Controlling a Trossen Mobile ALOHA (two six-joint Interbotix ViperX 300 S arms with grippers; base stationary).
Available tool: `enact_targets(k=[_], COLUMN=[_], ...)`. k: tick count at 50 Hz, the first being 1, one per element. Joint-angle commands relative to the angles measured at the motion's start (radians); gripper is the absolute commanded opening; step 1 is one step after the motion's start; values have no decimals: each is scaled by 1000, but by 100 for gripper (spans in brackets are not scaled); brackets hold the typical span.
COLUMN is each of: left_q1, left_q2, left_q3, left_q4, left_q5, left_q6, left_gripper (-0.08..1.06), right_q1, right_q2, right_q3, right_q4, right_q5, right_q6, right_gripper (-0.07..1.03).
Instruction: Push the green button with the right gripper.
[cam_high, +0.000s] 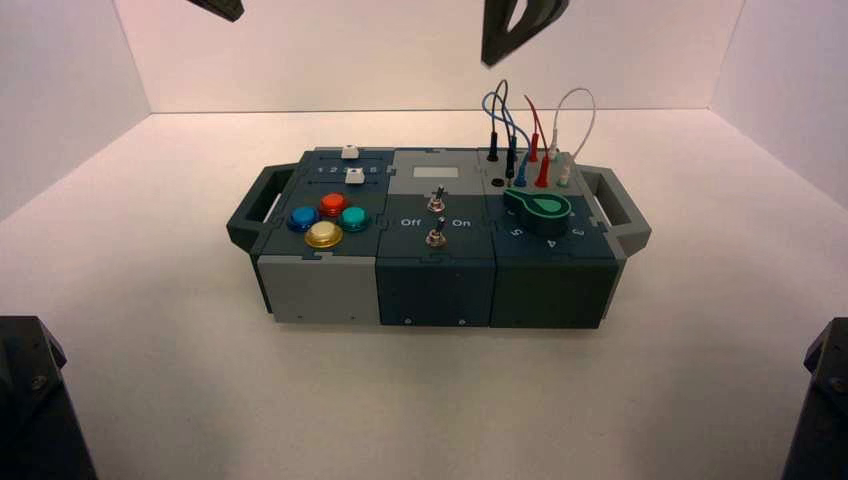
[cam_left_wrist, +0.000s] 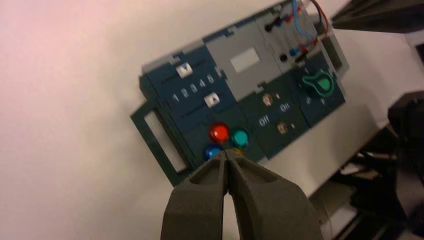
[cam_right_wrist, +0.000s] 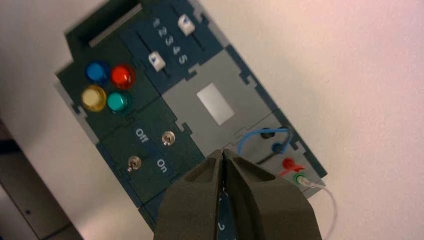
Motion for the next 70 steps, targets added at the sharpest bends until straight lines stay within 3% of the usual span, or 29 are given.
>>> enact_targets(k=[1, 10, 21, 40, 47, 52, 70], left_q1=[-3, -3, -3, -21, -21, -21, -21], left_q2=[-11, -20, -78, -207, -207, -209, -206], left_q3=[-18, -44, -72, -32, -15, 0, 14], left_q4=[-6, -6, -6, -8, -6, -6, -8], left_q5=[34, 95, 140, 199, 199, 199, 192], left_q6=[3, 2, 5, 3, 0, -2, -2], left_gripper=[-3, -3, -3, -3, -3, -3, -3], right_q1=[74, 138, 195, 262, 290, 295, 322], right_q2=[18, 94, 156, 225, 253, 264, 299], right_q3=[-54, -91, -100, -110, -118, -117, -110], right_q4=[-89, -97, -74, -38, -31, 3, 58], right_q5=[23, 60, 58, 57, 12, -25, -143], right_q6=[57, 66, 64, 58, 58, 58, 57], right_gripper=[-2, -2, -2, -2, -2, -2, -2])
